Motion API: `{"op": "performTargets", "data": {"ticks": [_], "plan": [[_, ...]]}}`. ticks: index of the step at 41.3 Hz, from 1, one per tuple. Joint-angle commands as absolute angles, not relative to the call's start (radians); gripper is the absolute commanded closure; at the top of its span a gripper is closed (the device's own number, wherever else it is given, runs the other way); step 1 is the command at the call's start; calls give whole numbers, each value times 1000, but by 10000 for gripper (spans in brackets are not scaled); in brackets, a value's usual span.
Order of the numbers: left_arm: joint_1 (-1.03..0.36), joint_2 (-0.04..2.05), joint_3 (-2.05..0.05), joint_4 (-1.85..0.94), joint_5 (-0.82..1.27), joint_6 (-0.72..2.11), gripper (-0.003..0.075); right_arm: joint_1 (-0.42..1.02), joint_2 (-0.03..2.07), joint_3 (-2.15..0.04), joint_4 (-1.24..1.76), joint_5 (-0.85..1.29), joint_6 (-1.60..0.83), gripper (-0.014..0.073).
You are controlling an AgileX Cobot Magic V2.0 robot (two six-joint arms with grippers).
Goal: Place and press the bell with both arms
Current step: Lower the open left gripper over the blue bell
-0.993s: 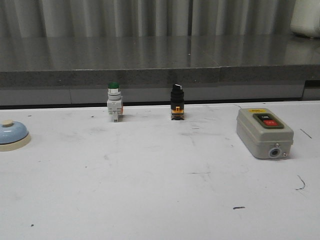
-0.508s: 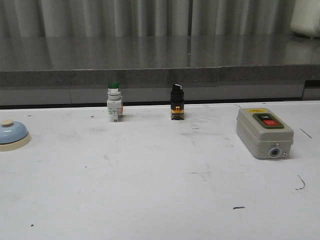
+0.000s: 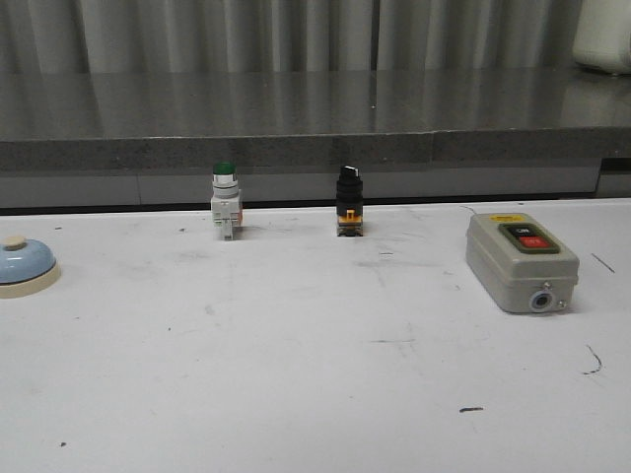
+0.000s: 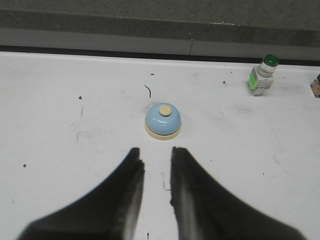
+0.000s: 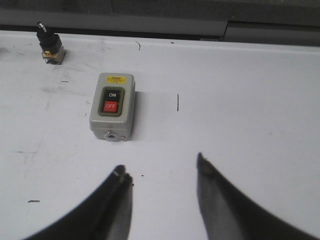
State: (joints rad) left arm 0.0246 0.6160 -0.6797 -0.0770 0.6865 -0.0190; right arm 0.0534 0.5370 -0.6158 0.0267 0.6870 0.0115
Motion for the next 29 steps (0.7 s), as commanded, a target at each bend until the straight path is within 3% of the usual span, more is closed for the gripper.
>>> {"op": "performTargets", "data": {"ticks": [1, 5, 18, 29], "plan": [[26, 621, -706, -88, 605, -16, 299, 55, 550, -644, 12, 627, 0, 79], [26, 623, -706, -88, 605, -16, 215, 55, 550, -644, 12, 627, 0, 74], [-89, 825, -744, -76, 605, 0, 213, 55, 550, -644, 12, 627, 0, 74], [-112, 1136, -877, -62, 629, -7, 143, 55, 550, -644, 12, 627, 0, 74]]}}
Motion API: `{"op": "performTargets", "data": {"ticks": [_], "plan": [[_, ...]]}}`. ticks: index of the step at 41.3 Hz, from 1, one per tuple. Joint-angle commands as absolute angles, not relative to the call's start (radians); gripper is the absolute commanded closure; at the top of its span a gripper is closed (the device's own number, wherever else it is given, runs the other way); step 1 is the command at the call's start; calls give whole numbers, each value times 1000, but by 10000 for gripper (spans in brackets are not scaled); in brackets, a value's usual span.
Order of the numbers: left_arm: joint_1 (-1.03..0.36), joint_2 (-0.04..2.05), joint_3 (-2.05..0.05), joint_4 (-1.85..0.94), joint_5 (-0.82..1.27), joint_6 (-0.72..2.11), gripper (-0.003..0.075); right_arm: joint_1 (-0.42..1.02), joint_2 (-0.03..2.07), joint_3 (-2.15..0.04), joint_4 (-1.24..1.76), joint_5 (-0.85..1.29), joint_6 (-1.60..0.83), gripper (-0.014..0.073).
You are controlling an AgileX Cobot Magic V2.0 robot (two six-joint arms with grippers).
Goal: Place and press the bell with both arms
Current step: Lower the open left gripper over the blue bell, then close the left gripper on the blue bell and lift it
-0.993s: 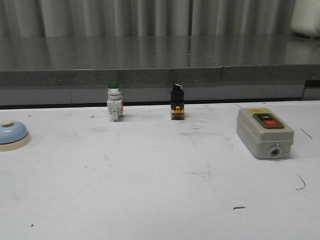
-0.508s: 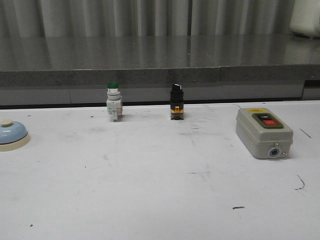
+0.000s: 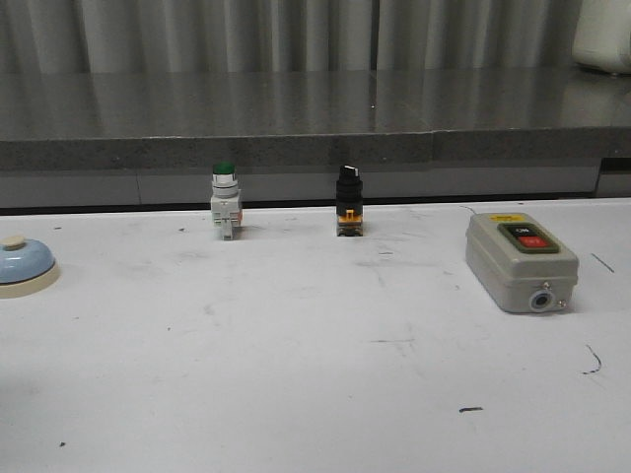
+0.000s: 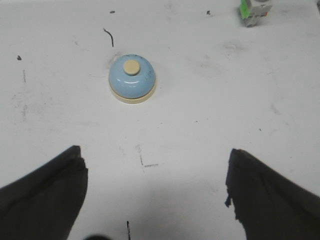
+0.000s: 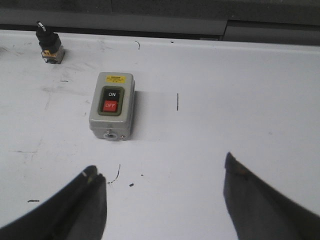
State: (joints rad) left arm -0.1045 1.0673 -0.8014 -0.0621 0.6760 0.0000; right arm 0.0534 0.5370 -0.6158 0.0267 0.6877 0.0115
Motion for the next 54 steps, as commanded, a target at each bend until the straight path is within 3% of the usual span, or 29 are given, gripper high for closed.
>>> {"op": "performTargets", "data": {"ticks": [1, 20, 38, 49, 54], "plan": [[-112, 1170, -890, -62, 627, -7, 140, 55, 550, -644, 12, 626, 0, 74], [-102, 1637, -1171, -11, 623, -7, 142, 55, 550, -644, 12, 626, 0, 74], [-77, 1868, -1291, 0, 599, -7, 159, 55, 550, -644, 12, 626, 0, 74], [-77, 1911, -1291, 0, 592, -7, 221, 55, 550, -644, 12, 626, 0, 74], [-77, 1913, -1291, 0, 589, -9, 315, 55, 550, -644, 12, 626, 0, 74]]}}
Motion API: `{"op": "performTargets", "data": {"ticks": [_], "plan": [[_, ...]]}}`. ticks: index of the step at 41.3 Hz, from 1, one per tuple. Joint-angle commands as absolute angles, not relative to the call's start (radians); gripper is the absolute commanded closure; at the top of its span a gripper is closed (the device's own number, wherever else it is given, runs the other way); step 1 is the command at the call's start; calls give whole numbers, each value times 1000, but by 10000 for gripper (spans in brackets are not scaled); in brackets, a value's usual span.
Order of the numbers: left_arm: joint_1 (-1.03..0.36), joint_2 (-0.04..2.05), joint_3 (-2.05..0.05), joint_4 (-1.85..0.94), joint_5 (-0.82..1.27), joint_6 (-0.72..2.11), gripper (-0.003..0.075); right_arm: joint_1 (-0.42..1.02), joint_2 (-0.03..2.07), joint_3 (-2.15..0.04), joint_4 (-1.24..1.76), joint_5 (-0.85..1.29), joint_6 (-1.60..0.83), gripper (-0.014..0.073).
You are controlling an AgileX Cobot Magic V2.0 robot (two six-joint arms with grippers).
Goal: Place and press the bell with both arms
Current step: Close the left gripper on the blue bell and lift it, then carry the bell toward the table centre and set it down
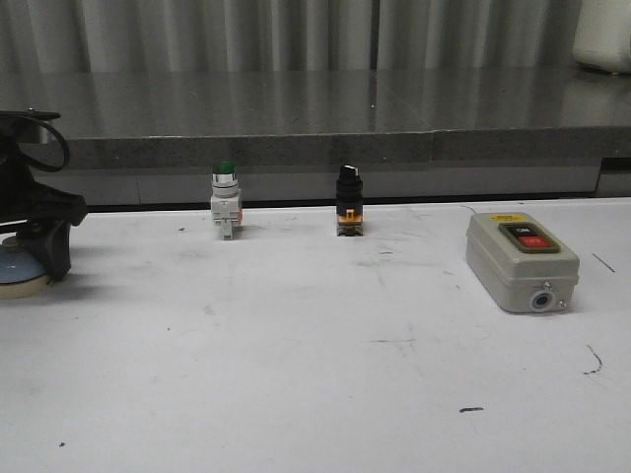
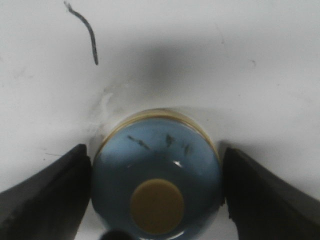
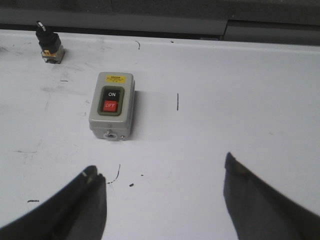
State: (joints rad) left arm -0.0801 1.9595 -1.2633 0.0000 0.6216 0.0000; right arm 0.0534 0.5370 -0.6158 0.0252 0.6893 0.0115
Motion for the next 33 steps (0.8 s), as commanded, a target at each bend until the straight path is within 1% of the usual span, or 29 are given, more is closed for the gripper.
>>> {"op": "performTargets", "data": {"ticks": [1, 5, 12, 18, 24, 33], "plan": [[-77, 1913, -1291, 0, 589, -9, 335, 55, 550, -644, 12, 626, 0, 74], [-77, 1913, -1291, 0, 605, -9, 398, 55, 550, -644, 12, 626, 0, 74], [-79, 1887, -1291, -23, 629, -9, 395, 55, 550, -644, 12, 626, 0, 74], [-129, 1829, -1291, -33, 631, -9, 395, 55, 550, -644, 12, 626, 0, 74], [-231, 1788, -1291, -33, 657, 0, 395, 55, 550, -644, 12, 626, 0, 74], [-449, 1784, -1292, -21, 680, 0, 395, 55, 550, -644, 12, 626, 0, 74]]}}
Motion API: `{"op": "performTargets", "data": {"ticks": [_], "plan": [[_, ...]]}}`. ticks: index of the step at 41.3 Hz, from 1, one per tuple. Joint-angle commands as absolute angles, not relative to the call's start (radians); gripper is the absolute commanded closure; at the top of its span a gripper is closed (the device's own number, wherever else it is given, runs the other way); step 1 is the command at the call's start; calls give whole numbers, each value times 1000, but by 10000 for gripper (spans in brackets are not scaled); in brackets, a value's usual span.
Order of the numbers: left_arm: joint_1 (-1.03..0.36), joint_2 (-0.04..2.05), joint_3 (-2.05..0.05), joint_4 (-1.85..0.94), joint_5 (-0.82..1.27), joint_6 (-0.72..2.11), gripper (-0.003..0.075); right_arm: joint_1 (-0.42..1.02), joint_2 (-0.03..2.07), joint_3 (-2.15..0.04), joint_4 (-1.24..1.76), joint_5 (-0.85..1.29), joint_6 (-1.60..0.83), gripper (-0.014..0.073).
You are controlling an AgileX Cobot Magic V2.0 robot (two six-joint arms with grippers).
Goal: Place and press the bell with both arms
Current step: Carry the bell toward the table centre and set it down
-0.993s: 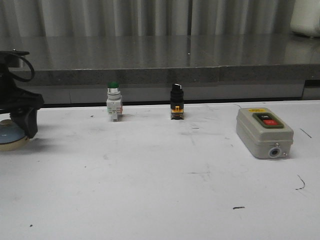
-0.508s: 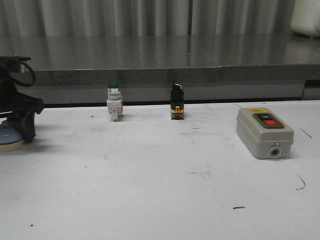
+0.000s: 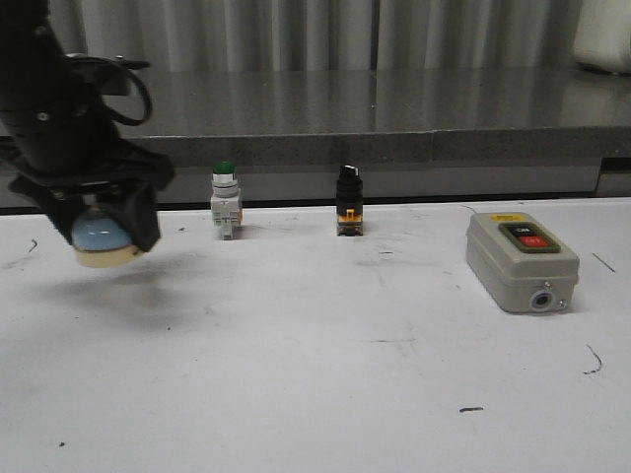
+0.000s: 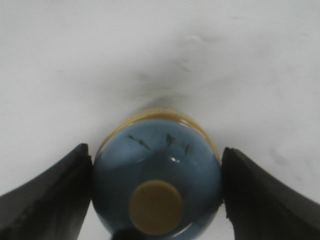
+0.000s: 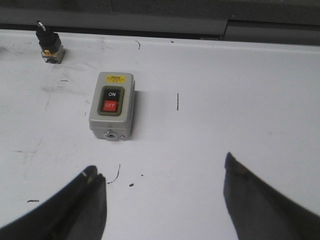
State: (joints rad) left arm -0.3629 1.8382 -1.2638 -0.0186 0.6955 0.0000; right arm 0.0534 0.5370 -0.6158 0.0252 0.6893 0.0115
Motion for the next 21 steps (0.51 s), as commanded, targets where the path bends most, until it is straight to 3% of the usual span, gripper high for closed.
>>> {"op": "performTargets", "data": {"ticks": [1, 9, 21], "plan": [[-469, 1789, -1292, -19, 676, 0, 395, 55, 550, -644, 12, 626, 0, 74], [-601, 1841, -1338, -19, 681, 0, 394, 55, 550, -644, 12, 626, 0, 74], [-642, 1915, -1407, -19, 715, 0, 394, 55, 550, -644, 12, 626, 0, 74]]}}
